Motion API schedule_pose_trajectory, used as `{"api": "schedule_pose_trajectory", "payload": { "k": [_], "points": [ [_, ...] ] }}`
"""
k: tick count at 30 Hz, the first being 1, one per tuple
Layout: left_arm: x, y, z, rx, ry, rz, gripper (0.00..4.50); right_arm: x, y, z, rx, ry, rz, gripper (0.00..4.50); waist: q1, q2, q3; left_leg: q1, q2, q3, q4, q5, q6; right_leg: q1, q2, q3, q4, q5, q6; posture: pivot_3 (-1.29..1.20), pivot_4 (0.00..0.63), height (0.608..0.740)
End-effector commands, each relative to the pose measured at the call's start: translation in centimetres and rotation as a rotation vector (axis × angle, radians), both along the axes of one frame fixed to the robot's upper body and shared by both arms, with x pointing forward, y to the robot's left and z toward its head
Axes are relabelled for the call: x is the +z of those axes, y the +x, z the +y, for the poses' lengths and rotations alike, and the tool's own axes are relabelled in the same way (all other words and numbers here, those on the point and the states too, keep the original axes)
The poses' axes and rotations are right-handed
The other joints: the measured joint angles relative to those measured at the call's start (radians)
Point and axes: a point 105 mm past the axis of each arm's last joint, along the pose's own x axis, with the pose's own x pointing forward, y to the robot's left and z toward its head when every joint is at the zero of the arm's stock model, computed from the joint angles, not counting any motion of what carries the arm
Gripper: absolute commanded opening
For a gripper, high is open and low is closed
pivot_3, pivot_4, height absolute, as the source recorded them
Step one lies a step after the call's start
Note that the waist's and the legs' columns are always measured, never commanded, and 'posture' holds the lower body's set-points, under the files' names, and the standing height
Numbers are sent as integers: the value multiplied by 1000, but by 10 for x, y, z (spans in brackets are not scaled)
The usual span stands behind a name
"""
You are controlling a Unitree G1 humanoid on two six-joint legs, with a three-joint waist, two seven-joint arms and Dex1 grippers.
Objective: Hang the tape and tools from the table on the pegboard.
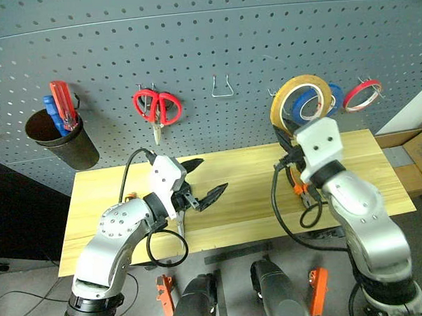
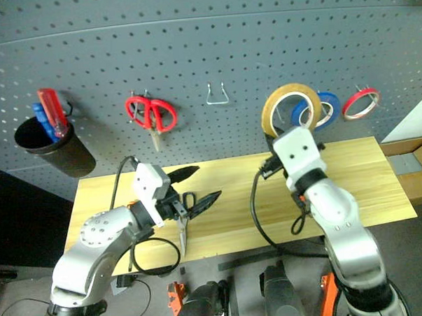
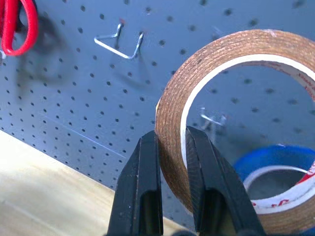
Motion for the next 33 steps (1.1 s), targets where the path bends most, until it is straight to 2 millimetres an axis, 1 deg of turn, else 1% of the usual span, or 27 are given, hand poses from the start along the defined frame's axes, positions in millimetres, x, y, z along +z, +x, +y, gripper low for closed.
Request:
{"api": "schedule_pose_trajectory", "payload": {
  "k": [1,3,5,7,11,13,14,17,20,22,24,25,26,28,29,30,31,33],
  "points": [
    [20,-14,-5,-128,-12,-96,4500,12,15,6,55,6,-66,114,-1,0,0,0,0,0,0,0,0,0,0,0,0,0,0,-209,260,740],
    [22,-16,-4,-152,-20,-100,4500,12,22,7,66,2,-74,114,-1,0,0,0,0,1,-1,0,0,-2,0,0,0,0,0,-209,260,740],
    [33,-18,-6,-199,-65,-98,4500,10,35,6,70,-16,-81,114,-1,0,0,-1,1,1,-1,0,0,-2,0,-1,0,0,-1,-187,256,740],
    [41,-17,-7,-213,-68,-129,4500,8,44,7,80,-33,-87,114,-1,0,0,-2,0,2,0,0,0,-4,0,0,1,1,-1,-181,256,740],
    [42,-8,-3,-167,-48,-163,4500,6,43,10,100,-3,-85,114,-2,0,0,-2,1,3,0,0,0,-5,0,0,2,2,-2,-189,259,740],
    [40,-5,-1,-145,-45,-167,4500,2,41,11,106,1,-80,855,-5,0,0,-2,1,3,-1,0,0,-5,0,0,2,2,-2,-192,259,740],
    [39,-3,0,-138,-39,-166,4500,-2,37,12,115,-3,-72,1107,-5,0,0,-2,1,4,0,0,0,-5,0,0,2,2,-2,-195,260,740],
    [33,1,3,-120,-13,-167,4500,-12,23,10,126,-34,-55,2122,-2,0,0,-2,1,3,0,0,0,-5,0,-1,2,2,-2,-198,260,740],
    [30,2,4,-117,4,-170,4500,-18,5,4,120,-83,-52,3181,0,0,0,-2,1,3,0,0,0,-5,0,0,2,2,-2,-197,262,740],
    [26,3,7,-109,25,-167,4500,-24,-4,-1,94,-70,-15,3819,0,0,0,-2,1,3,0,0,0,-5,0,0,2,2,-2,-200,265,740],
    [20,3,10,-110,60,-159,4500,-34,-10,-12,29,-18,56,4472,-2,0,0,-2,1,3,0,0,0,-5,0,0,3,2,-2,-205,269,740],
    [14,3,13,-114,91,-146,4500,-43,-11,-22,-34,31,119,4472,-1,0,0,-2,1,4,0,0,0,-5,0,0,4,2,-2,-205,269,740],
    [7,3,15,-123,126,-133,4500,-57,-10,-35,-114,86,209,4472,-2,0,0,-1,2,4,0,0,0,-6,0,0,6,2,-2,-205,269,740],
    [-13,1,20,-156,224,-80,4500,-95,-6,-58,-273,162,429,4472,-2,0,-1,0,2,5,0,0,0,-6,0,0,7,2,-2,-213,272,740],
    [-20,-3,20,-204,265,-69,4500,-114,-4,-63,-323,162,556,4472,-2,0,-1,0,2,5,1,0,-1,-6,0,1,8,2,-3,-214,271,740],
    [-24,-5,20,-231,290,-63,4500,-123,-2,-63,-323,175,626,4472,-2,0,-1,1,2,6,1,1,-1,-6,0,1,8,4,-5,-216,270,740],
    [-25,-6,20,-245,297,-59,4500,-127,0,-60,-292,175,669,4472,-1,0,-1,1,2,7,1,1,-1,-6,0,2,8,5,-5,-214,268,740],
    [-24,-4,19,-251,294,-66,4500,-133,6,-60,-271,182,725,4472,-1,0,-1,1,2,7,1,1,-1,-6,0,1,8,5,-5,-212,266,740]
  ]
}}
